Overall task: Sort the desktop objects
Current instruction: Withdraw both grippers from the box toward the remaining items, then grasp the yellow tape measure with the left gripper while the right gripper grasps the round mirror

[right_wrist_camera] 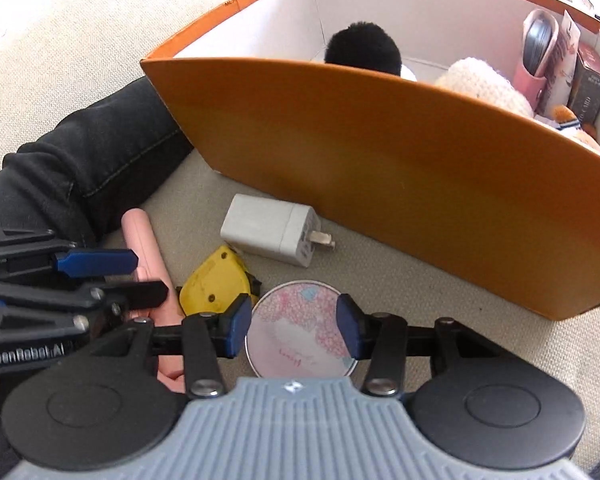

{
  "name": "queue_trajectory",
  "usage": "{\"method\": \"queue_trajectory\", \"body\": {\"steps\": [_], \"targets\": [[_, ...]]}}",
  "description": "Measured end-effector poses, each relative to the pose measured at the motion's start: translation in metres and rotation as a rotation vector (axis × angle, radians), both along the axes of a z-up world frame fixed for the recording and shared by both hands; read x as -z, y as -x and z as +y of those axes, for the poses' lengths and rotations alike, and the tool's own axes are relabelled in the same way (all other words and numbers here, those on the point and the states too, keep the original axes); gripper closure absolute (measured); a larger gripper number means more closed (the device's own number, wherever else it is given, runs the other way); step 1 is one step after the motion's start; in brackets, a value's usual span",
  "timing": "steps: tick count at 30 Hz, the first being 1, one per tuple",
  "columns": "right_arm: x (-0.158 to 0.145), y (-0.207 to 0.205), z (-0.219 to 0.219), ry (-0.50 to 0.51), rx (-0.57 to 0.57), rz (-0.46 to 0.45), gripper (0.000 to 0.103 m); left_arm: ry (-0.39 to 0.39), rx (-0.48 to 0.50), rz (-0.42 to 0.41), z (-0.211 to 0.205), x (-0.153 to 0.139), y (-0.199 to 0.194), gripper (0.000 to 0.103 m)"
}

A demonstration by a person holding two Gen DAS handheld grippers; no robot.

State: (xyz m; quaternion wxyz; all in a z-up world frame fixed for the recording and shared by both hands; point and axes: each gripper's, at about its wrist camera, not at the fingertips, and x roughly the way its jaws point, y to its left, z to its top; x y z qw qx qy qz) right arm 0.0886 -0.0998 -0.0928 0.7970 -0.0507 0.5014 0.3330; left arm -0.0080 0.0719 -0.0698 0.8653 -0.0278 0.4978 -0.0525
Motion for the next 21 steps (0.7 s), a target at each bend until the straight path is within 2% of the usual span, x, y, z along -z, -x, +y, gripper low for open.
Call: {"method": "queue_trajectory", "body": {"steps": [3,8,14,21], "targets": [[-0.001,0.0,-0.001,0.031,0.011,-0.018,0.054,-0.003,0.01,0.0,-0.004,0.001,-0.005,0.054],[0.005,-0.003,-0.01,0.077,0.026,0.03,0.053,-0.033,0.056,0.017,-0.013,0.008,-0.018,0.053],[0.011,-0.007,-0.012,0.056,0.037,0.067,0.049,-0.051,0.112,0.078,-0.023,0.019,-0.032,0.05],[0.018,-0.011,-0.017,0.024,0.041,0.1,0.044,0.075,0.064,0.149,-0.011,0.031,-0.045,0.048]]}}
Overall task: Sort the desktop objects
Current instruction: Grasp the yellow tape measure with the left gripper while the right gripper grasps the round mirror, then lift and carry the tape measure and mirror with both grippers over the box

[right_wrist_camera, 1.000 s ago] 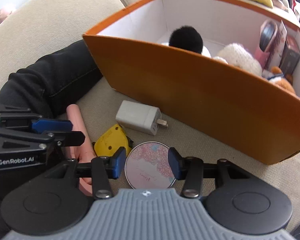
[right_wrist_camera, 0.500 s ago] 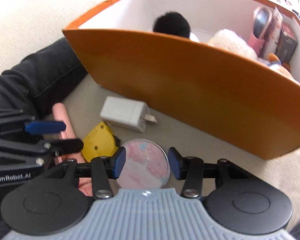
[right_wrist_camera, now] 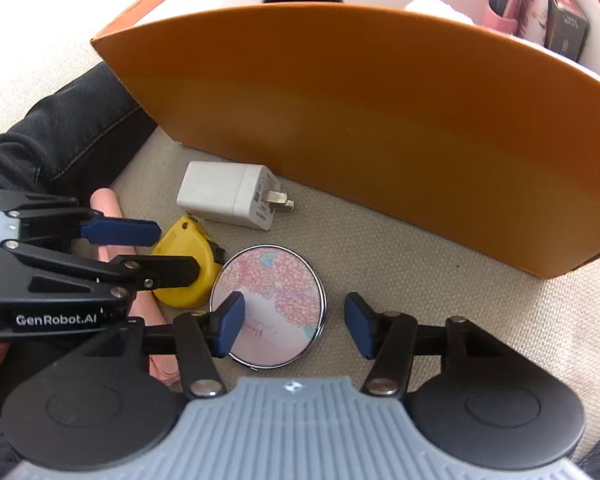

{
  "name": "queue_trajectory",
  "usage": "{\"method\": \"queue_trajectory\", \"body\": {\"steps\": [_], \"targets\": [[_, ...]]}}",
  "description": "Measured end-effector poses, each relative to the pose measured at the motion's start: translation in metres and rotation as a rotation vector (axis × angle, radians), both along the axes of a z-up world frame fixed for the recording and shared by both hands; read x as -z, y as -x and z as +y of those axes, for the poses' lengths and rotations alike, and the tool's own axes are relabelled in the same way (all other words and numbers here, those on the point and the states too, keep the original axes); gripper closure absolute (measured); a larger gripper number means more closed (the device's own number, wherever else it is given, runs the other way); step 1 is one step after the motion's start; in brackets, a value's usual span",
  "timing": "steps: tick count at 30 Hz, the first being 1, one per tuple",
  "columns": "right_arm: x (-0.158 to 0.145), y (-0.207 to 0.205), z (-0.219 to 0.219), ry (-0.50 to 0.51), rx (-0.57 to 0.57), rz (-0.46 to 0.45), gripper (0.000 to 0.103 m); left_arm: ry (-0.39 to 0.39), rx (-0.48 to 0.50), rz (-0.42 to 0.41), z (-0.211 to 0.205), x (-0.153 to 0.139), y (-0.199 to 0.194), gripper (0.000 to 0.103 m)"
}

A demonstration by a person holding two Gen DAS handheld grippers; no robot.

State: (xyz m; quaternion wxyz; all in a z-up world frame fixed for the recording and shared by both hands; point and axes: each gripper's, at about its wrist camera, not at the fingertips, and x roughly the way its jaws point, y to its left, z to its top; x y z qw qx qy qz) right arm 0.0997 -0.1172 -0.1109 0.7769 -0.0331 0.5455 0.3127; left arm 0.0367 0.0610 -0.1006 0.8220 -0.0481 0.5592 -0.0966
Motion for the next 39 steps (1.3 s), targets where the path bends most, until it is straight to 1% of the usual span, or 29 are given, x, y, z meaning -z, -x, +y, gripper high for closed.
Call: {"method": "queue_trajectory", "body": {"steps": [3,4,5,6,8,10,11,12,14,16,18,22,26,28,30,35,39], "targets": [[0.003,-0.001,0.0,-0.013,0.006,0.006,0.044,0.069,-0.029,0.042,0.007,0.007,-0.003,0.047],[0.003,-0.001,-0.001,-0.017,0.01,0.005,0.045,0.079,-0.035,0.048,0.007,0.008,-0.004,0.045],[0.002,0.0,-0.003,-0.026,0.013,0.001,0.047,0.073,-0.032,0.047,0.006,0.008,-0.004,0.045],[0.002,0.001,-0.002,-0.034,0.009,-0.002,0.054,0.061,-0.024,0.043,0.003,0.008,-0.003,0.045],[0.0,0.004,-0.001,-0.04,0.01,-0.01,0.059,0.038,-0.021,0.033,-0.002,0.007,-0.001,0.047],[-0.003,0.005,-0.002,-0.04,0.016,-0.021,0.064,0.034,-0.03,0.022,-0.003,0.003,-0.001,0.047],[-0.004,0.005,-0.005,-0.047,0.026,-0.018,0.068,0.033,-0.035,0.017,-0.003,0.002,0.0,0.048],[-0.006,0.004,-0.006,-0.056,0.035,-0.016,0.073,0.021,-0.041,0.008,-0.004,0.0,0.003,0.053],[-0.012,0.004,-0.011,-0.071,0.05,-0.022,0.079,0.019,-0.054,-0.021,-0.004,-0.007,0.007,0.066],[-0.018,0.005,-0.015,-0.096,0.055,-0.018,0.084,0.019,-0.058,-0.035,-0.004,-0.014,0.012,0.071],[-0.025,0.008,-0.016,-0.124,0.047,-0.012,0.088,0.009,-0.048,-0.041,-0.006,-0.018,0.017,0.073],[-0.031,0.015,-0.011,-0.14,0.015,-0.019,0.089,-0.003,-0.043,-0.048,-0.013,-0.024,0.023,0.077],[-0.031,0.014,-0.004,-0.162,0.0,0.004,0.088,0.015,-0.044,-0.061,-0.015,-0.026,0.028,0.081],[-0.032,0.018,-0.006,-0.153,-0.012,0.006,0.086,0.022,-0.04,-0.056,-0.013,-0.025,0.03,0.081],[-0.029,0.019,-0.006,-0.146,-0.023,0.029,0.084,0.021,-0.033,-0.056,-0.017,-0.025,0.03,0.081],[-0.026,0.021,-0.005,-0.147,-0.023,0.04,0.086,0.019,-0.048,-0.064,-0.018,-0.022,0.03,0.081],[-0.023,0.021,-0.002,-0.134,-0.03,0.033,0.086,0.0,-0.055,-0.043,-0.02,-0.016,0.027,0.081]]}}
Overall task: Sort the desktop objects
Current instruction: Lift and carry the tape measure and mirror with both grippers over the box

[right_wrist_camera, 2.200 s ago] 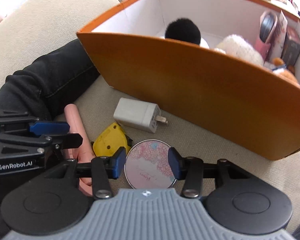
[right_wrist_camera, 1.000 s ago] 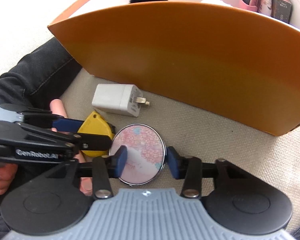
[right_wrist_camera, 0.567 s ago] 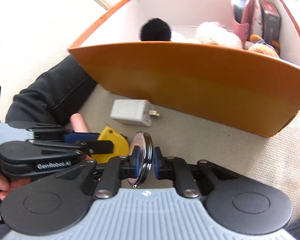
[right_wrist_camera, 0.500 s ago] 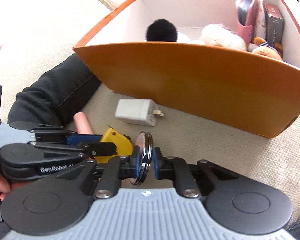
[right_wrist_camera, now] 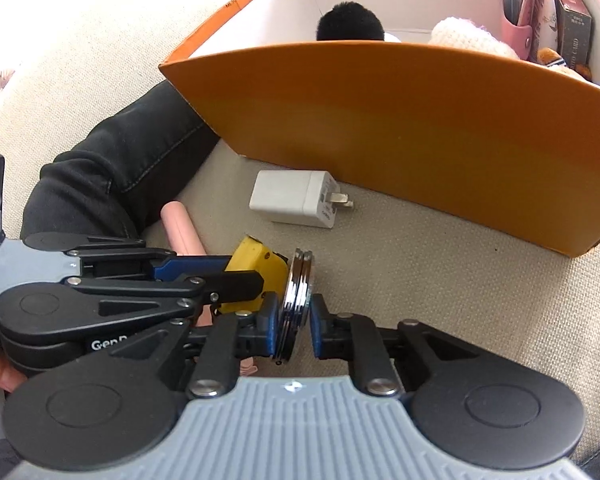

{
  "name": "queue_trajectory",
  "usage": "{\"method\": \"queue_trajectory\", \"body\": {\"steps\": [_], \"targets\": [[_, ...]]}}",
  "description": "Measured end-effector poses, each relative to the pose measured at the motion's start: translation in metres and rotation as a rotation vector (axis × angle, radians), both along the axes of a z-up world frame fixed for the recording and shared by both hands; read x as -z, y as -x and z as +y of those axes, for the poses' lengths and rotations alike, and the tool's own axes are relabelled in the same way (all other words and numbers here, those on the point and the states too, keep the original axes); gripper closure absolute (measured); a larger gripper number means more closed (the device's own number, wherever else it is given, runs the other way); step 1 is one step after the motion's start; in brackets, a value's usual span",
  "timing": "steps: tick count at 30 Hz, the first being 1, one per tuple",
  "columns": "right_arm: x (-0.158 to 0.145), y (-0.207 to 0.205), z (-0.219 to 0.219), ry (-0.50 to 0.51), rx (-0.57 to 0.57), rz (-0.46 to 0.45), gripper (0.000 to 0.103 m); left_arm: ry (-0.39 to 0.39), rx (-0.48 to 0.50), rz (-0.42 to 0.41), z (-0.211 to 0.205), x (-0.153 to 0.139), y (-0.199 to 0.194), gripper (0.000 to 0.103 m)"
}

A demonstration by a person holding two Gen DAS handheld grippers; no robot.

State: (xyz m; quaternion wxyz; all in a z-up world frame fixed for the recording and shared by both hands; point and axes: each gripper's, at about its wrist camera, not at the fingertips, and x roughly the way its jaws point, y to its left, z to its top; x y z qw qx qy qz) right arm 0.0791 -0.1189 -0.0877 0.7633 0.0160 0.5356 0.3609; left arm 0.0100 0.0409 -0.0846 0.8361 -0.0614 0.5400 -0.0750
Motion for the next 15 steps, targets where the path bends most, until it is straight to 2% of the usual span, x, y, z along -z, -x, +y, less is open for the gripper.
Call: {"method": "queue_trajectory", "body": {"steps": [9,15], "targets": [[0.0,0.003,0.001,0.003,-0.008,-0.014,0.088,0.019,-0.028,-0.004,0.003,0.001,0.003,0.081],[-0.017,0.008,-0.003,-0.017,-0.035,-0.066,0.089,0.022,-0.001,-0.056,0.0,-0.021,0.013,0.081]]}}
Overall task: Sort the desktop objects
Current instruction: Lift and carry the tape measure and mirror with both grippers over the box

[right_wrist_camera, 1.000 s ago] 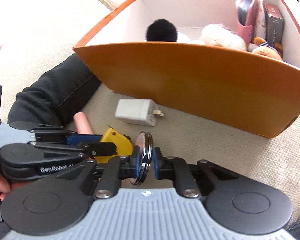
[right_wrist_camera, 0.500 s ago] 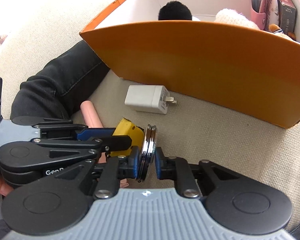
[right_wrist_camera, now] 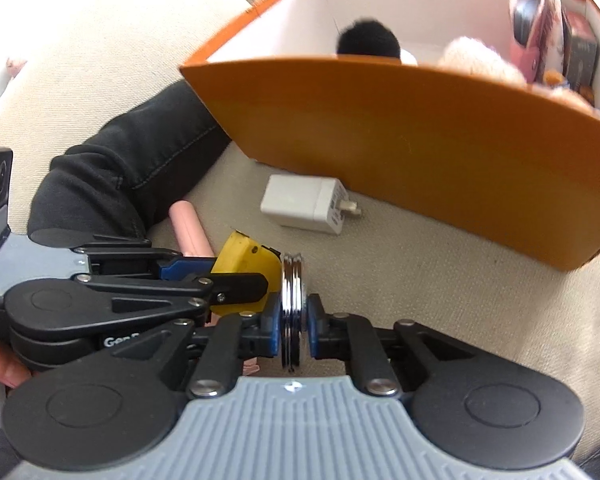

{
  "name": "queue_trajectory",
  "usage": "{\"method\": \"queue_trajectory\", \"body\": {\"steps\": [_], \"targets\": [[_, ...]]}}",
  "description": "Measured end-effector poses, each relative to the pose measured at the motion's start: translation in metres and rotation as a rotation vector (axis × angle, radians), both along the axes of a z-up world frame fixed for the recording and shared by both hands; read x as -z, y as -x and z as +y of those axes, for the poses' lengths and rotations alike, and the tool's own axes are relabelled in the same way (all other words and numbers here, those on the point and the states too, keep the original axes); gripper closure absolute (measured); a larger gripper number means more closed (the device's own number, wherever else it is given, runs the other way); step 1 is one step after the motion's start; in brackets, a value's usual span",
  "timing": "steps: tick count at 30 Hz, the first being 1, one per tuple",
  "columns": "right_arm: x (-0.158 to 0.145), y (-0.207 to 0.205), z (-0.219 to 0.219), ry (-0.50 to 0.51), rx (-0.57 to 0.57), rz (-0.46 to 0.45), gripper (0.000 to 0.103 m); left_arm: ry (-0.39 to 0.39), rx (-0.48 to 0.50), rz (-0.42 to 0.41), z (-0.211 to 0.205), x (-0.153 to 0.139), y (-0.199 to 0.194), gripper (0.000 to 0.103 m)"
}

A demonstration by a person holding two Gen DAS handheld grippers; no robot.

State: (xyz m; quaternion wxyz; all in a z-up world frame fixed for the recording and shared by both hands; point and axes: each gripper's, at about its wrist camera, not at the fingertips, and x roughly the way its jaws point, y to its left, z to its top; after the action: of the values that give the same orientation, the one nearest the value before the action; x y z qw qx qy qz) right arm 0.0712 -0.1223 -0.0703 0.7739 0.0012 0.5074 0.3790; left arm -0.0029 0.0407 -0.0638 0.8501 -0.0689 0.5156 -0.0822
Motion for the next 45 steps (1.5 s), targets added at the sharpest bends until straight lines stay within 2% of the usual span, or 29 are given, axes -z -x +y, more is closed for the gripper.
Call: {"method": "queue_trajectory", "body": {"steps": [7,11,18,21,33,40,45], "targets": [[-0.047,0.003,-0.014,-0.054,-0.017,-0.106,0.089,0.032,-0.007,-0.093,0.001,-0.045,0.0,0.081],[-0.082,-0.002,-0.022,-0.093,-0.013,-0.175,0.089,0.024,-0.007,-0.157,-0.003,-0.073,-0.011,0.081],[-0.127,-0.031,-0.019,-0.113,-0.001,-0.283,0.089,-0.019,0.008,-0.244,-0.009,-0.112,-0.052,0.081],[-0.135,-0.054,-0.013,-0.107,0.014,-0.312,0.089,-0.025,0.003,-0.255,-0.01,-0.117,-0.079,0.081],[-0.129,-0.157,0.009,-0.043,0.092,-0.306,0.089,-0.049,-0.008,-0.22,-0.006,-0.099,-0.171,0.081],[-0.102,-0.206,0.018,0.015,0.113,-0.227,0.089,-0.062,0.022,-0.181,0.001,-0.078,-0.197,0.081],[-0.078,-0.226,0.03,0.098,0.103,-0.173,0.089,-0.062,0.046,-0.15,-0.001,-0.063,-0.206,0.081]]}}
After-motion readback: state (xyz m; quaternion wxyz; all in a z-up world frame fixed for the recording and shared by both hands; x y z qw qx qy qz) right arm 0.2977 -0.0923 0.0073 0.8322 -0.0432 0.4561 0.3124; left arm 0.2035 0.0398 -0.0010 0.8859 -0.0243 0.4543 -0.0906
